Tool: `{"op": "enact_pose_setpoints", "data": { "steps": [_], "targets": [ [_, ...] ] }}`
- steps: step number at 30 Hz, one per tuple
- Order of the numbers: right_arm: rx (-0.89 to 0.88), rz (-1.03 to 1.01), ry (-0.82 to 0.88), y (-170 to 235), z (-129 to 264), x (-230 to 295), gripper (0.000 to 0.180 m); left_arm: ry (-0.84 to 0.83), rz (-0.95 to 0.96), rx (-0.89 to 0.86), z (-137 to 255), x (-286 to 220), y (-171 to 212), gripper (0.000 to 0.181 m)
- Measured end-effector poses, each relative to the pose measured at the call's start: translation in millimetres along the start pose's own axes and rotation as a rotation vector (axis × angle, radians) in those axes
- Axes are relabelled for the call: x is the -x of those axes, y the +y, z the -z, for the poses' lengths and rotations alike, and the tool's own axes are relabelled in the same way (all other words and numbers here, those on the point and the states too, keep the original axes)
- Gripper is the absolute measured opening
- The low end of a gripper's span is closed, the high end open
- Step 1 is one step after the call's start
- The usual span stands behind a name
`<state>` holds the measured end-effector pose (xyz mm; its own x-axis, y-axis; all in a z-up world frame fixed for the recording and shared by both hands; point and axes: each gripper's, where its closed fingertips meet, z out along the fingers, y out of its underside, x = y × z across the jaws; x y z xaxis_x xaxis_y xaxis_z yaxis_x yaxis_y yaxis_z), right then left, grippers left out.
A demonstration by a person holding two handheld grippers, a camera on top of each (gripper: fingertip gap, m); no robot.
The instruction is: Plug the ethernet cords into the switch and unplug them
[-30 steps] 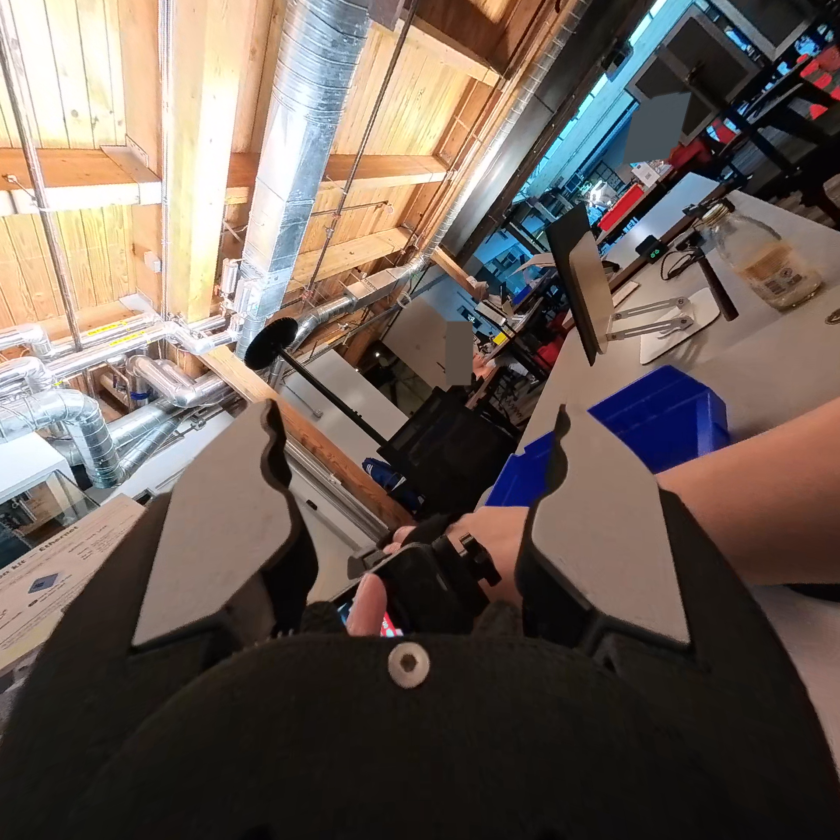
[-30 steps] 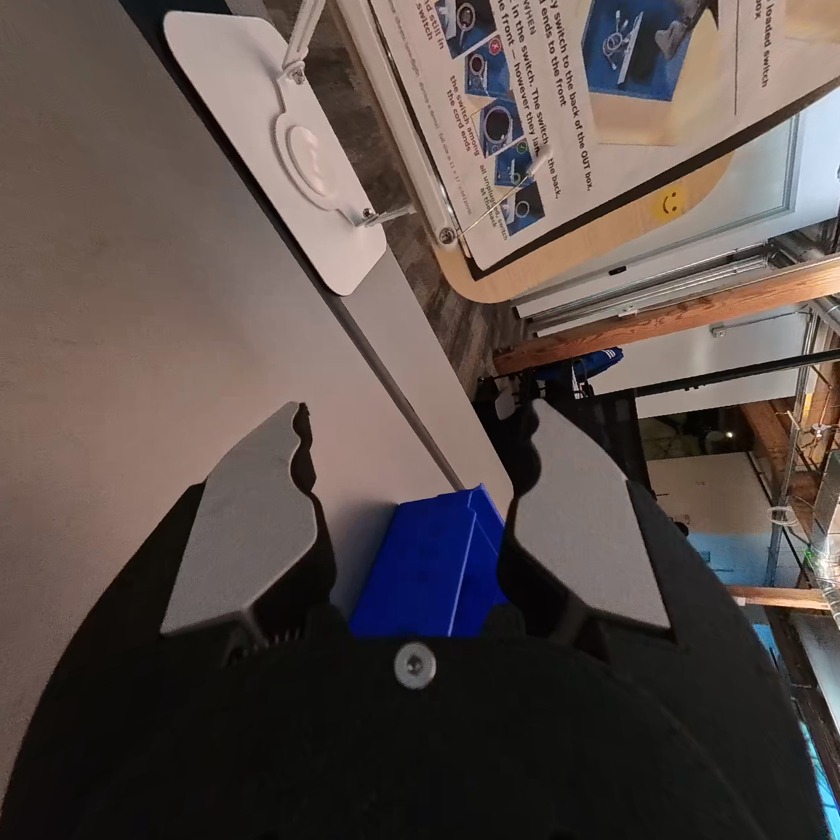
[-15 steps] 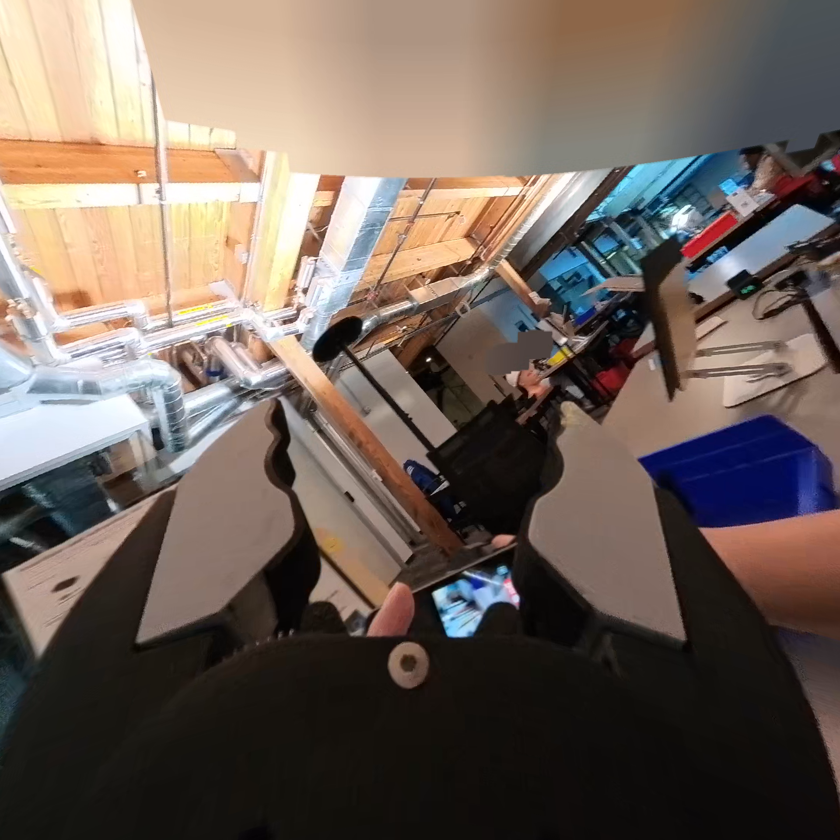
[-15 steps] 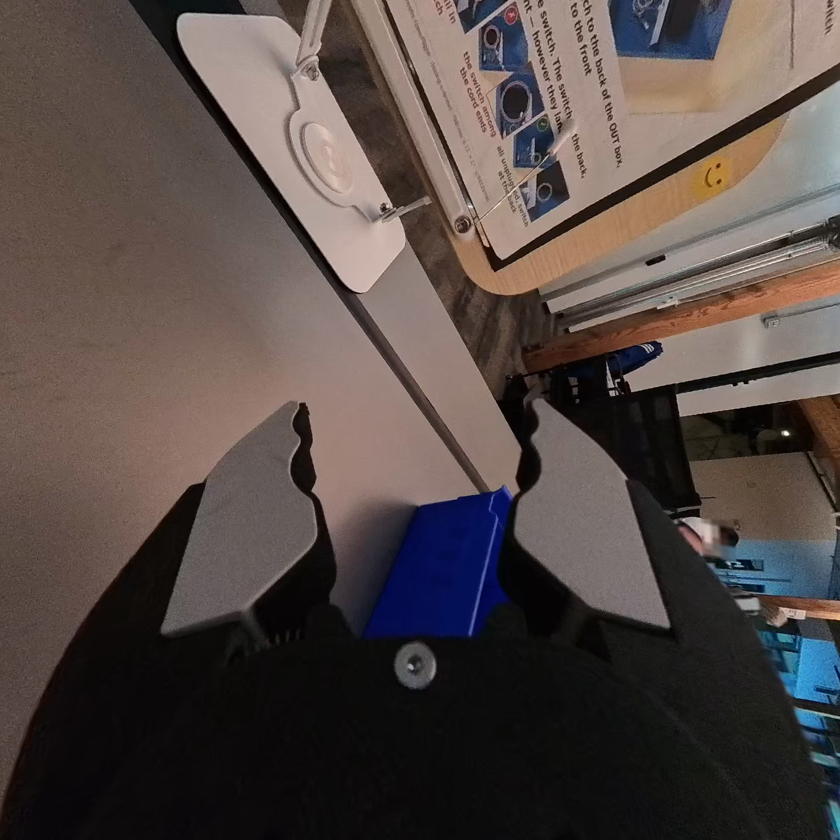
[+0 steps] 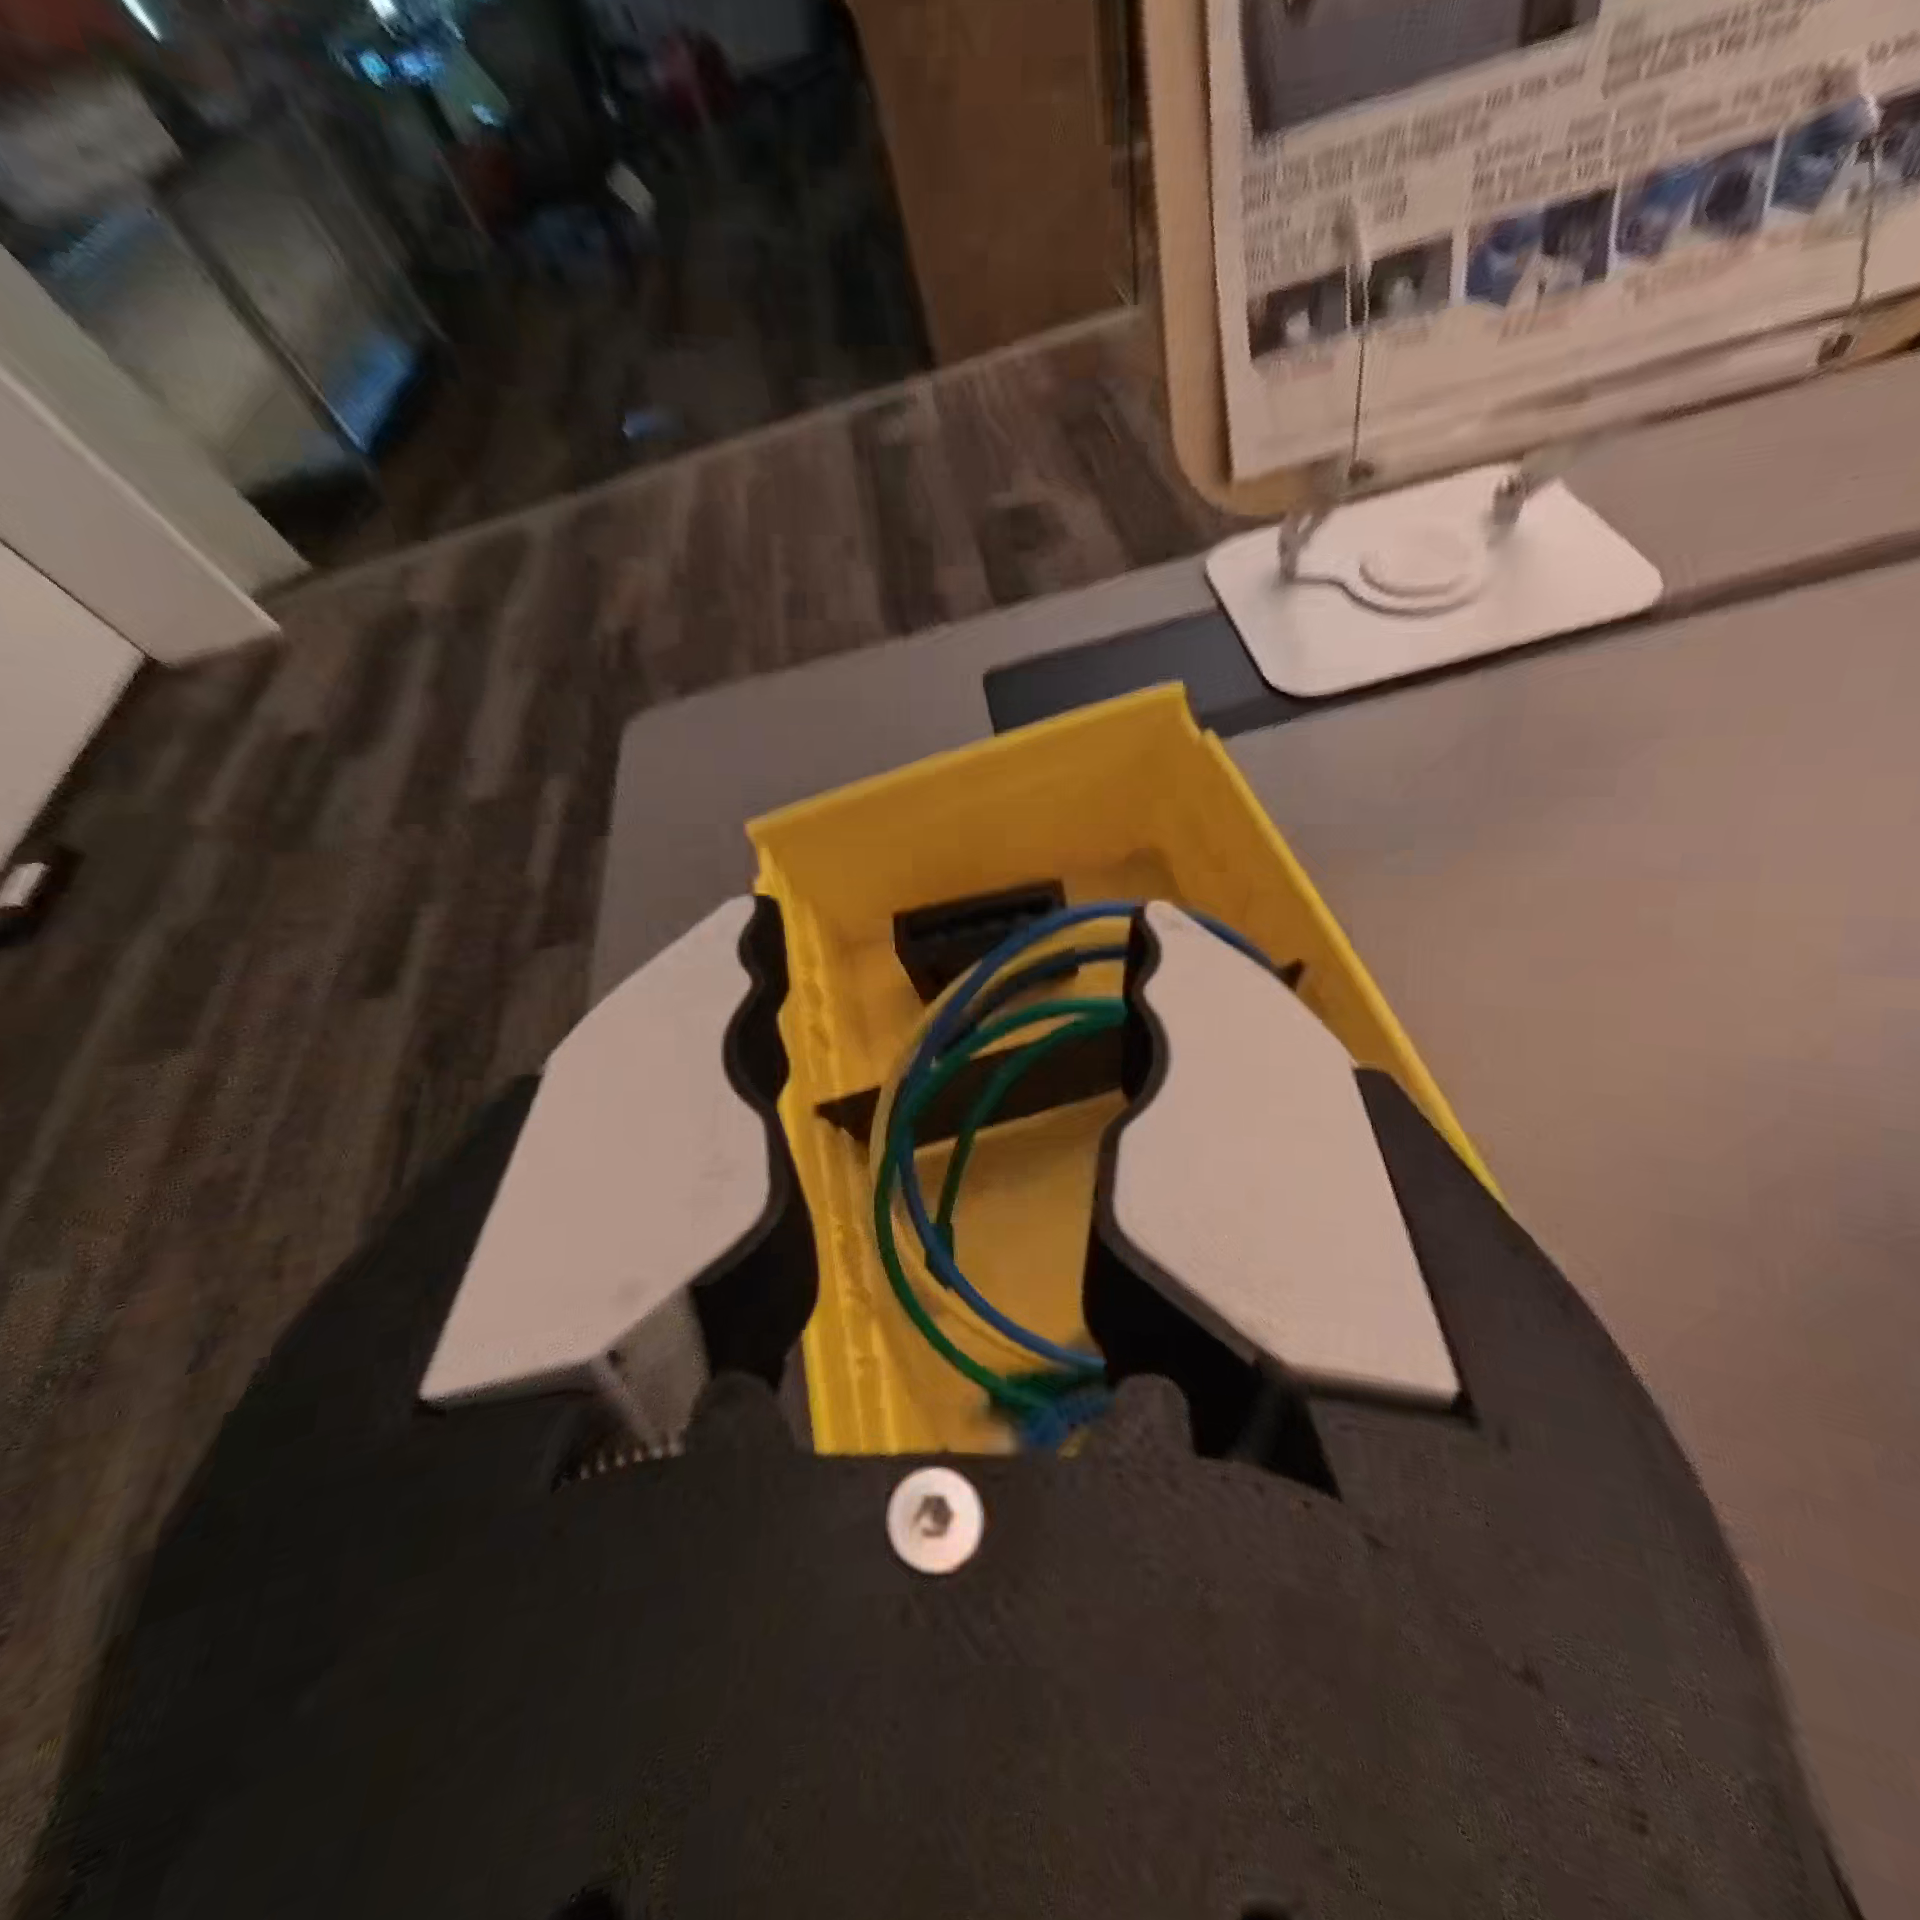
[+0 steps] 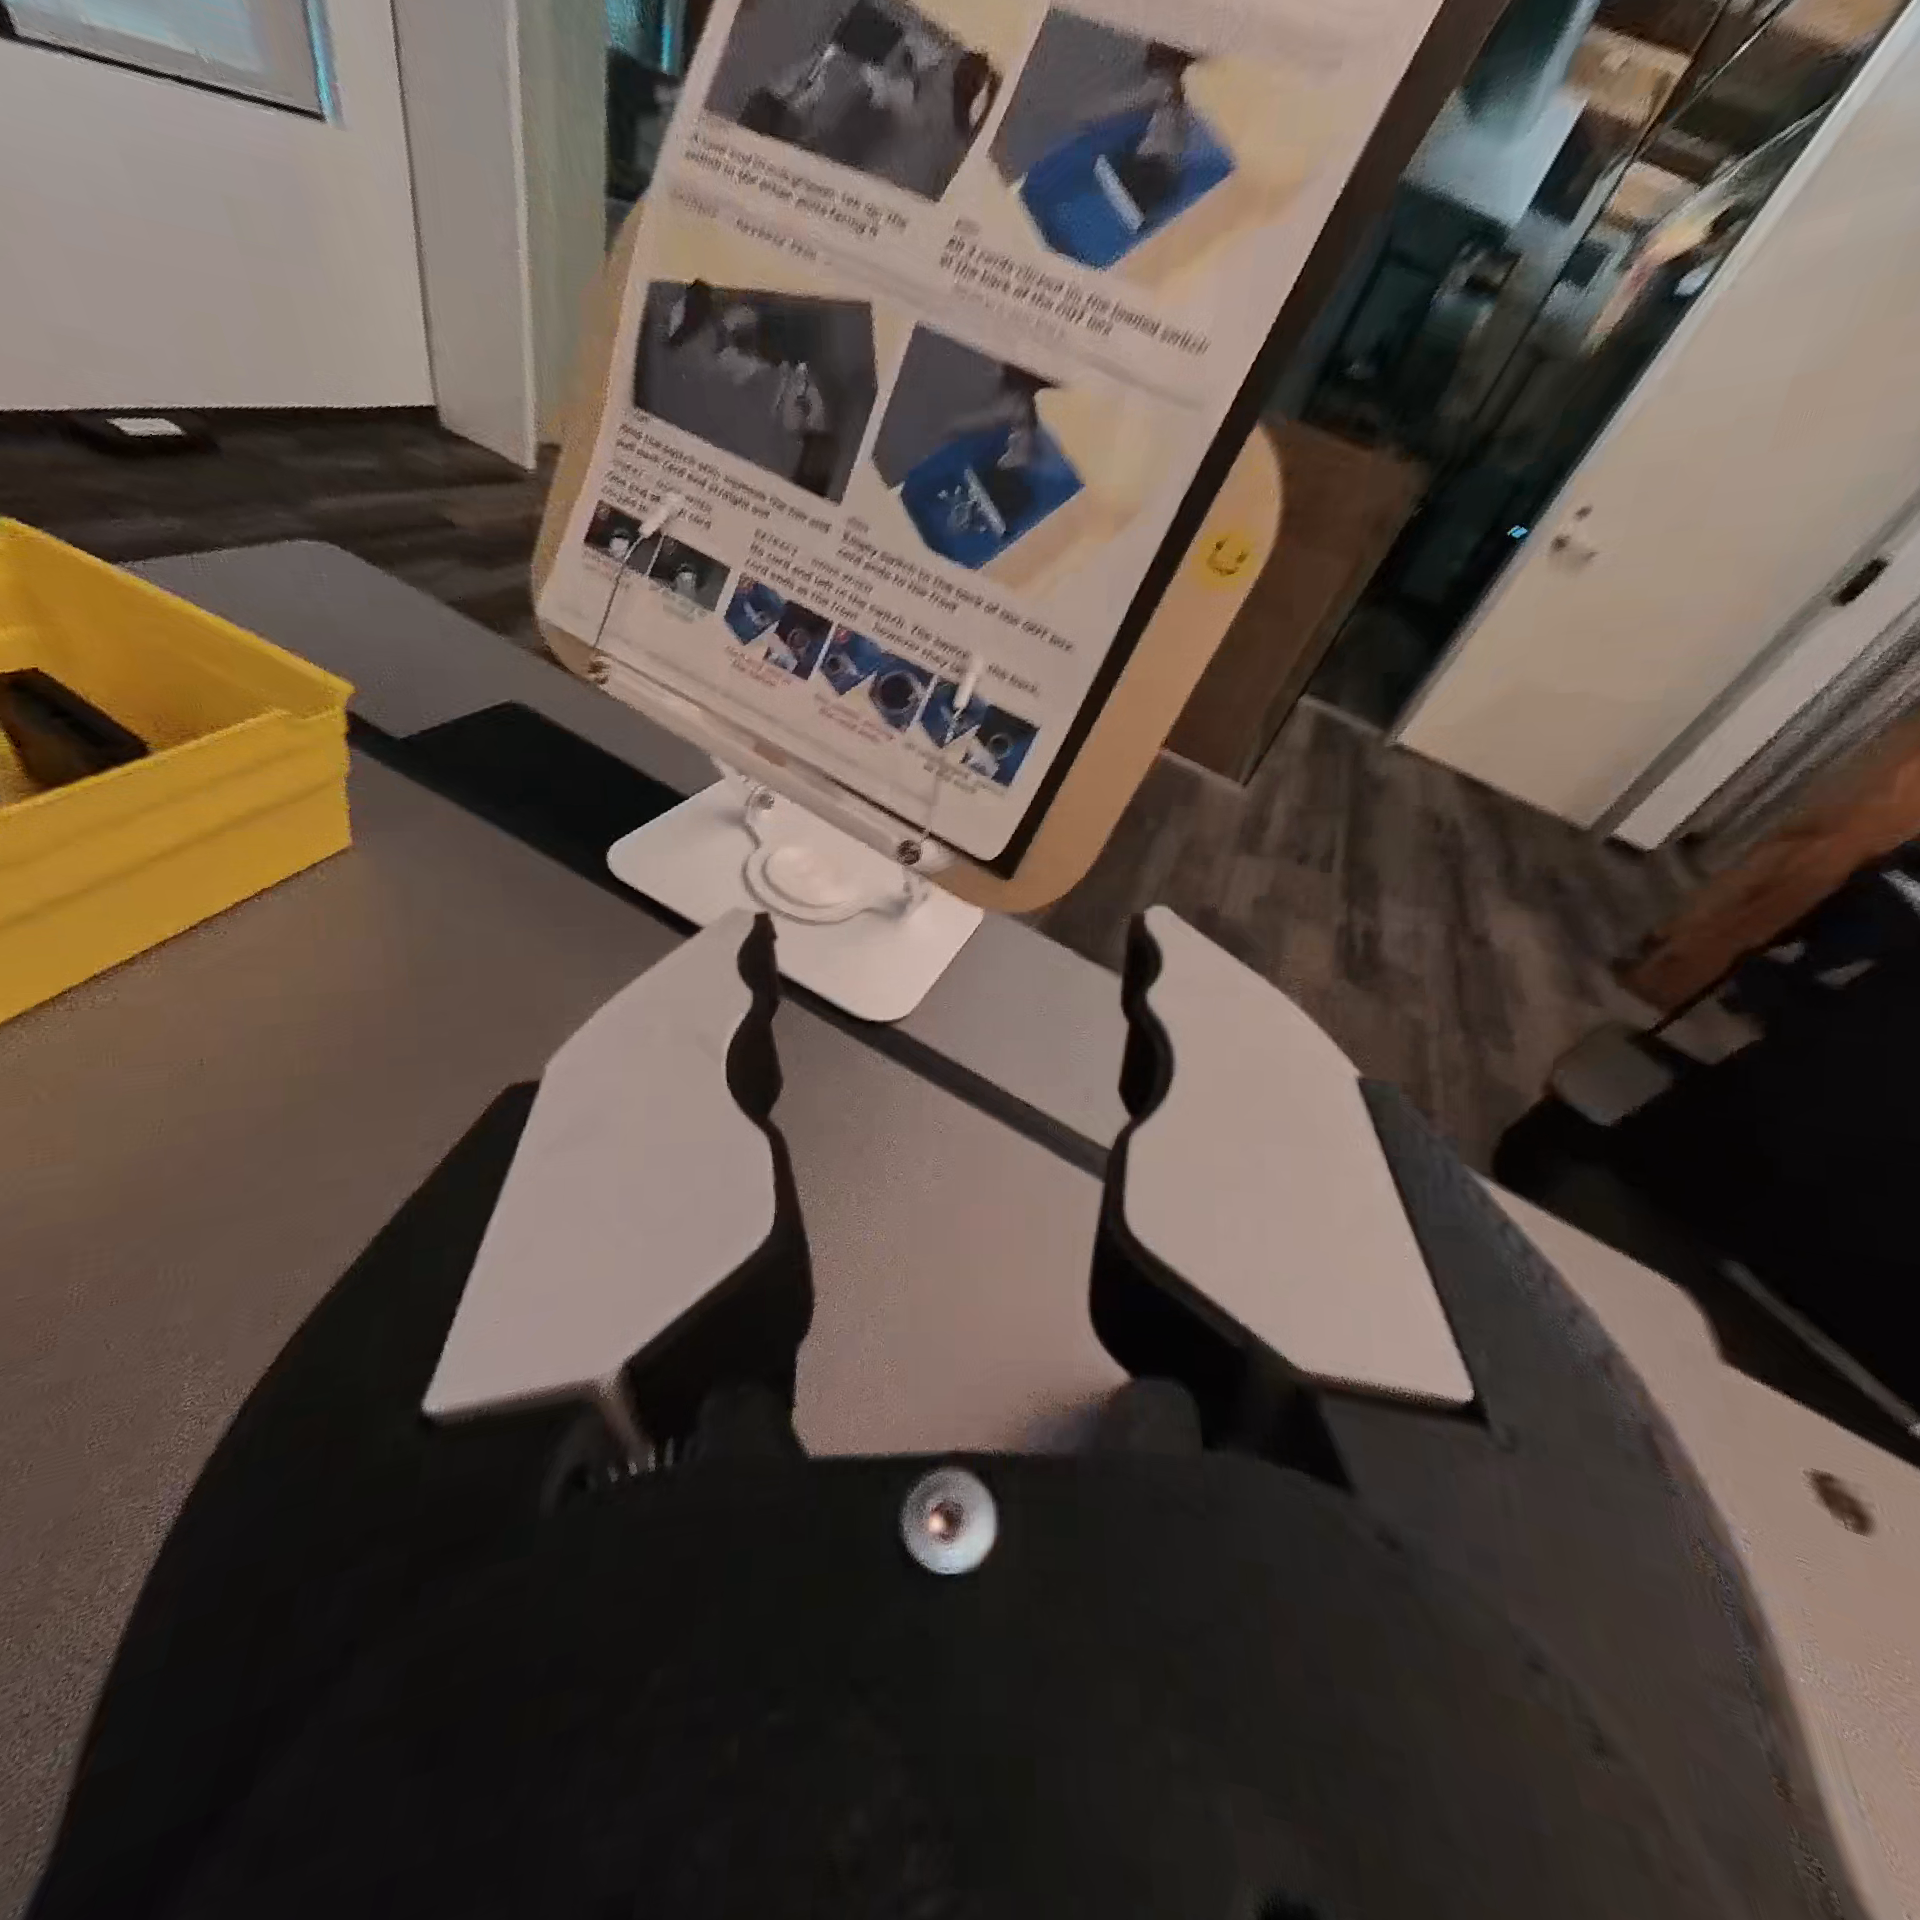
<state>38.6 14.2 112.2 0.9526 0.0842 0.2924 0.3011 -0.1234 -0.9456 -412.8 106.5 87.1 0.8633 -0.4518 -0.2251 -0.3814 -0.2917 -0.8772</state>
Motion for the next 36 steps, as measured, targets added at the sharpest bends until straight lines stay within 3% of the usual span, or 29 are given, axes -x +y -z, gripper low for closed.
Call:
{"op": "enact_pose_setpoints", "data": {
  "steps": [4, 7, 10, 13, 19, 22, 30, 36],
  "targets": [
    [-0.052, 0.037, 0.07, -18, 30, -19, 0.065, 0.003, -0.134, 0.251, -36, 14, 61, 0.07],
    [-0.054, 0.008, 0.045, -18, 37, -24, 0.065, 0.121, -0.202, 0.338, -68, -3, 88, 0.074],
    [-0.02, 0.012, 0.053, -11, 37, -32, 0.065, 0.114, -0.27, 0.397, -86, -3, 104, 0.069],
    [-0.001, 0.008, 0.062, -5, 35, -37, 0.066, 0.095, -0.327, 0.407, -91, 1, 109, 0.05],
    [0.009, 0.013, 0.063, -2, 34, -41, 0.066, 0.057, -0.335, 0.399, -106, 10, 114, 0.058],
    [0.003, 0.021, 0.072, -3, 35, -43, 0.065, 0.063, -0.367, 0.403, -108, 8, 116, 0.046],
    [-0.011, 0.03, 0.094, -5, 39, -49, 0.064, 0.052, -0.396, 0.452, -88, 7, 109, 0.012],
    [-0.016, 0.037, 0.101, -6, 42, -53, 0.064, 0.001, -0.412, 0.465, -60, 9, 98, 0.01]
  ]
}}
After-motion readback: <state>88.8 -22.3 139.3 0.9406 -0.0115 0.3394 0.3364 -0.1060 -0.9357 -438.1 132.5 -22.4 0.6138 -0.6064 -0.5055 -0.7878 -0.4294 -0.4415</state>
